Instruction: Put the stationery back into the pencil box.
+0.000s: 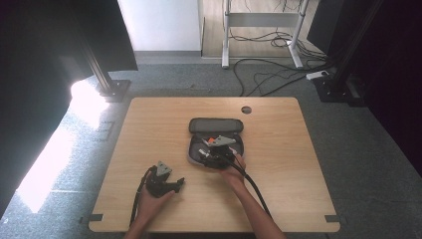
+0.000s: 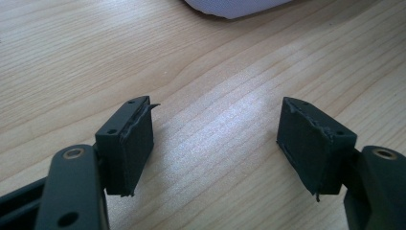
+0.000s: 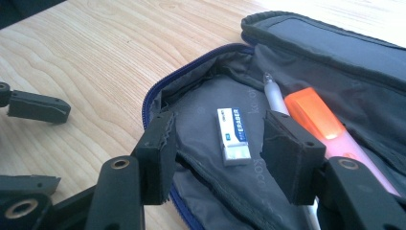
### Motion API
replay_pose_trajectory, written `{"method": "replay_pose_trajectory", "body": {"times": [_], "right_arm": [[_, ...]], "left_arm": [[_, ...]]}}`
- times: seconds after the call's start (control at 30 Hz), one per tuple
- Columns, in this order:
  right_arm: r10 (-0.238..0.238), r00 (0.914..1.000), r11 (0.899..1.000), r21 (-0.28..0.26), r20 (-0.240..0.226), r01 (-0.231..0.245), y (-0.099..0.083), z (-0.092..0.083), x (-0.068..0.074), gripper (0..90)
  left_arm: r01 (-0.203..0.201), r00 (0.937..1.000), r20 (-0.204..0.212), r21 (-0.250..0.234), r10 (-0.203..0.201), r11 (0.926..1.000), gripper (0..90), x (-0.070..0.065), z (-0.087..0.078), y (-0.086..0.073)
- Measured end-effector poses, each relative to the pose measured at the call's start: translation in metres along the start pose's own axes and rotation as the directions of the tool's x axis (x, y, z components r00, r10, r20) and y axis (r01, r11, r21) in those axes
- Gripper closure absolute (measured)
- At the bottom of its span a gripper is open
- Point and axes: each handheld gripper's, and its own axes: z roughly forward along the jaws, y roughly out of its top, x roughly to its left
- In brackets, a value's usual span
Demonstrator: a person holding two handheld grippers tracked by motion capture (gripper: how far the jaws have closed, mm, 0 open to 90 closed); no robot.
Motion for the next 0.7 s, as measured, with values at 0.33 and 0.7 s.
{"method": "replay_pose_trajectory", "body": {"times": [0.33, 0.7], "right_arm": [[-0.003, 0.9996, 0.999, -0.039, -0.030, 0.002, -0.009, -0.025, -0.004, 44.6], [0.005, 0.9997, 0.996, -0.084, -0.022, -0.007, -0.032, -0.059, -0.010, 44.3]], "left_arm": [[-0.001, 1.0000, 0.000, 0.001, 0.001, 1.0000, 28.5, 0.000, 0.000, 0.000], [-0.005, 1.0000, -0.001, 0.002, 0.005, 1.0000, 28.6, 0.000, 0.000, 0.000]]}}
